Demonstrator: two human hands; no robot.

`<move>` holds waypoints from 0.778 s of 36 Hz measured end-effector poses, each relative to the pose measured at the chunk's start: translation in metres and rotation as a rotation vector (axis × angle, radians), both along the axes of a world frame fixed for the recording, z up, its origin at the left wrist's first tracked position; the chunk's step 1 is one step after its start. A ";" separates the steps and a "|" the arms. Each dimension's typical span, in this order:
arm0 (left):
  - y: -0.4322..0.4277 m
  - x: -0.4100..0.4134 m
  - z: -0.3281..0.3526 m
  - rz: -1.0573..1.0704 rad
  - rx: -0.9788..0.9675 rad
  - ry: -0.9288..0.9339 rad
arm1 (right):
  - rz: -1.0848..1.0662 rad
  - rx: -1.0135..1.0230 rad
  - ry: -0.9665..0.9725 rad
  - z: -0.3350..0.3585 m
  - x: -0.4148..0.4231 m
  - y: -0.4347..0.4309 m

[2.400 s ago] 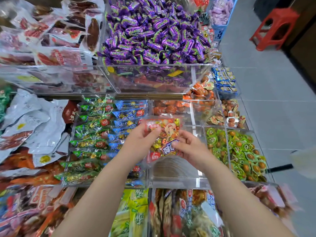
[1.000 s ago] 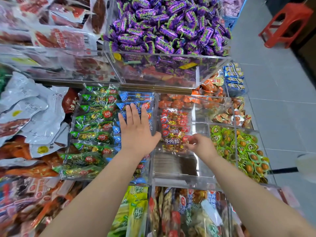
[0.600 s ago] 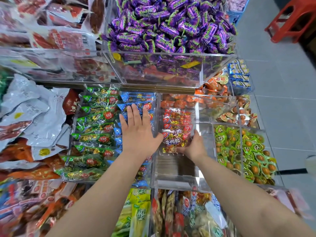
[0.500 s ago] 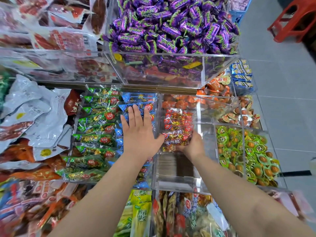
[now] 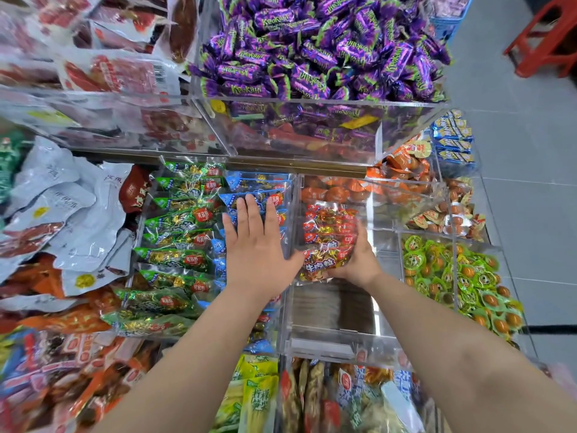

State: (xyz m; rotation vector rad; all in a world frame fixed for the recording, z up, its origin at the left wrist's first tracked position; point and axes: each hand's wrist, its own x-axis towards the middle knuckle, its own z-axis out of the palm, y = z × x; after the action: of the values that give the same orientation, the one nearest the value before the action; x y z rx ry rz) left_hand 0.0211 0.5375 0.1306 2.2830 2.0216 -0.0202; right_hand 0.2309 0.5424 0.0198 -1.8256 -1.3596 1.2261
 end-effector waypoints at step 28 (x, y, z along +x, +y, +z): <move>-0.042 0.005 0.041 -0.151 0.105 -0.631 | -0.315 -0.059 0.119 0.092 0.010 -0.124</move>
State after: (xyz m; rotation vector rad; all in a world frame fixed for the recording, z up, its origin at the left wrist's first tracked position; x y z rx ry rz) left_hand 0.0259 0.4955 0.1718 2.1177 1.5498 0.7116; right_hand 0.2404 0.4186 0.1119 -1.8876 -0.9366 1.1945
